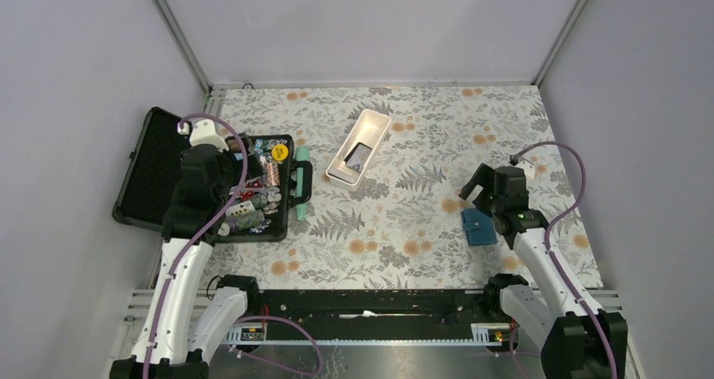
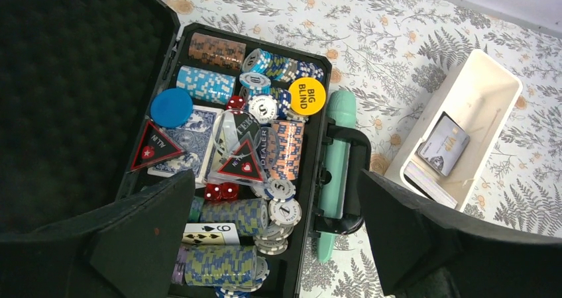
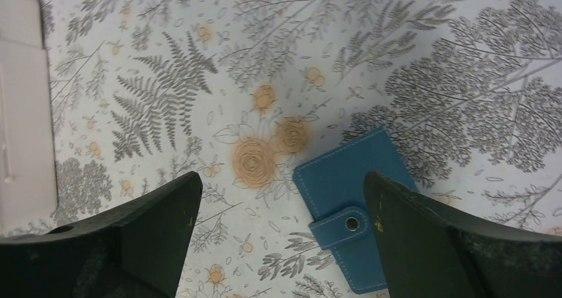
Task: Put the credit cards into the card holder
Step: Move the card holder to the center of the board.
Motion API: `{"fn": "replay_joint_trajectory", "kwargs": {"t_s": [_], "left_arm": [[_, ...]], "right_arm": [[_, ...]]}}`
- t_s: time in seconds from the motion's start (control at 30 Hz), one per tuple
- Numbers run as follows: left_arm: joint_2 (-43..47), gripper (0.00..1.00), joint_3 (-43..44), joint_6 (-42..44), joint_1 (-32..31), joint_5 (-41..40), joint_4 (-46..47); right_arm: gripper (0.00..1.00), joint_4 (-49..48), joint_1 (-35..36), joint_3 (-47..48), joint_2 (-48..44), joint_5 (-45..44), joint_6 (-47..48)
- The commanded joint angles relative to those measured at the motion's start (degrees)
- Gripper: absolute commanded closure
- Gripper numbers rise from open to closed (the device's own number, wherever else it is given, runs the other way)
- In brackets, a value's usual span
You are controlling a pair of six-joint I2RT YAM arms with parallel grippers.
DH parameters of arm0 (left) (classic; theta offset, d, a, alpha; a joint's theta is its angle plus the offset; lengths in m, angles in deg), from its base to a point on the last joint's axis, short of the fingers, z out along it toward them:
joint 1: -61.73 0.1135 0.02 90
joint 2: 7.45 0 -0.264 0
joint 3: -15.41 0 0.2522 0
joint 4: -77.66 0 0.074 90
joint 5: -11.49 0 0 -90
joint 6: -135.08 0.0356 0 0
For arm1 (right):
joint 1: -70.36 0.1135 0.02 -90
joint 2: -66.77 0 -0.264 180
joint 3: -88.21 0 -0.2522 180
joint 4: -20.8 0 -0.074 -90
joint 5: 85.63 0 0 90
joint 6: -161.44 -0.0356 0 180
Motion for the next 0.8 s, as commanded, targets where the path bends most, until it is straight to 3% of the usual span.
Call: {"fn": "replay_joint_trajectory", "kwargs": {"t_s": [0.0,0.33,0.43,0.6,0.77], "left_arm": [[0.0,0.01,-0.5,-0.4,0.3,3.0,2.3],[0.5,0.01,-0.9,0.5,0.3,4.6,2.5],[0.1,0.01,-1.0,0.5,0.3,5.2,2.6],[-0.1,0.01,-1.2,0.6,0.3,4.5,2.5],[-0.4,0.01,-1.1,0.6,0.3,4.8,2.5]], "right_arm": [[0.01,-0.1,-5.1,-1.4,0.7,2.6,-2.4],[0.01,-1.0,-21.5,-4.6,5.4,11.9,-4.0],[0.02,-0.8,-22.1,-4.8,6.4,12.1,-3.7],[0.17,-0.4,-22.1,-5.3,7.2,16.4,-2.8],[0.20,-0.4,-22.1,-6.9,6.0,16.5,-1.8]]}}
